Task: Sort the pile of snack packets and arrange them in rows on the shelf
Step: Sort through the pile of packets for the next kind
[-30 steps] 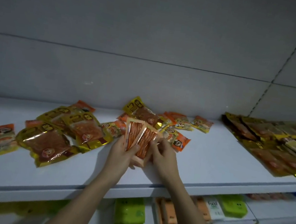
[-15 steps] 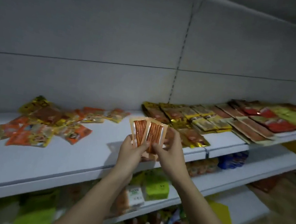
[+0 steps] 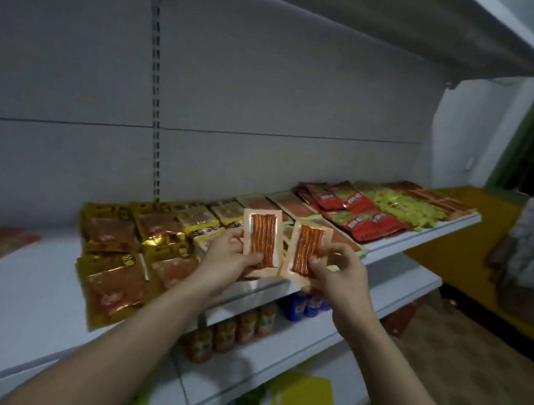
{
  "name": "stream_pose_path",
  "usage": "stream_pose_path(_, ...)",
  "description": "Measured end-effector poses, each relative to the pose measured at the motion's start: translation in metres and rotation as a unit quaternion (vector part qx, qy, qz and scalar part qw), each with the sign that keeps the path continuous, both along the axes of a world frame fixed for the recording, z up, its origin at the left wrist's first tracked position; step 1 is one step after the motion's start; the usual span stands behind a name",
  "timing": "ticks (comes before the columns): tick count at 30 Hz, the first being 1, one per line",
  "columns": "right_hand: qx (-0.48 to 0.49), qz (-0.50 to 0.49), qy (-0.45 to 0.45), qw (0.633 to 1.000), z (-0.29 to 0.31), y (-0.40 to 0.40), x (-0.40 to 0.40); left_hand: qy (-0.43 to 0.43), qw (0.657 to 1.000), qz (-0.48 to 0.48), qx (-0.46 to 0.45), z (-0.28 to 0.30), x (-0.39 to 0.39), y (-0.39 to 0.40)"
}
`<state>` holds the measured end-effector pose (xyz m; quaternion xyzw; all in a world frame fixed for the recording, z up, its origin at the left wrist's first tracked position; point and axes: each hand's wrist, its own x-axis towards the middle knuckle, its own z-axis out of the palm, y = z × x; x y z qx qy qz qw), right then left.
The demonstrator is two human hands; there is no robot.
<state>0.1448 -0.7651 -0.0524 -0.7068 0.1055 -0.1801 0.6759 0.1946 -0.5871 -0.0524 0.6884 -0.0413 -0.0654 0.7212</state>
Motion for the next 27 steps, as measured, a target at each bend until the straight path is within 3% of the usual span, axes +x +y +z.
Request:
stream_pose_path(8,0.024,-0.086,0.041,0.995,-0.006,-0.189,0.105,0.012,0.998,-0.066,-0.019,0.002,0.136,-0.182)
stream_pose_path(12,0.043,-0.111,0.069,0.990,0.001,-0.282,0.133,0.075,0.989,-0.127,-0.014,0.002,0.171,-0.276)
stream_pose_path(15,0.036,-0.127,0.058,0.990,0.007,-0.353,0.145,0.068,0.985,-0.155,-0.015,0.009,0.194,-0.345)
stream_pose_path(21,-0.009,-0.136,0.042,0.990,0.004,-0.515,0.177,0.018,0.994,-0.104,0.017,0.013,0.238,-0.484)
stream_pose_path(27,0.000,-0.104,0.087,0.991,-0.011,-0.642,0.217,-0.025,0.995,-0.079,0.053,0.014,0.271,-0.597)
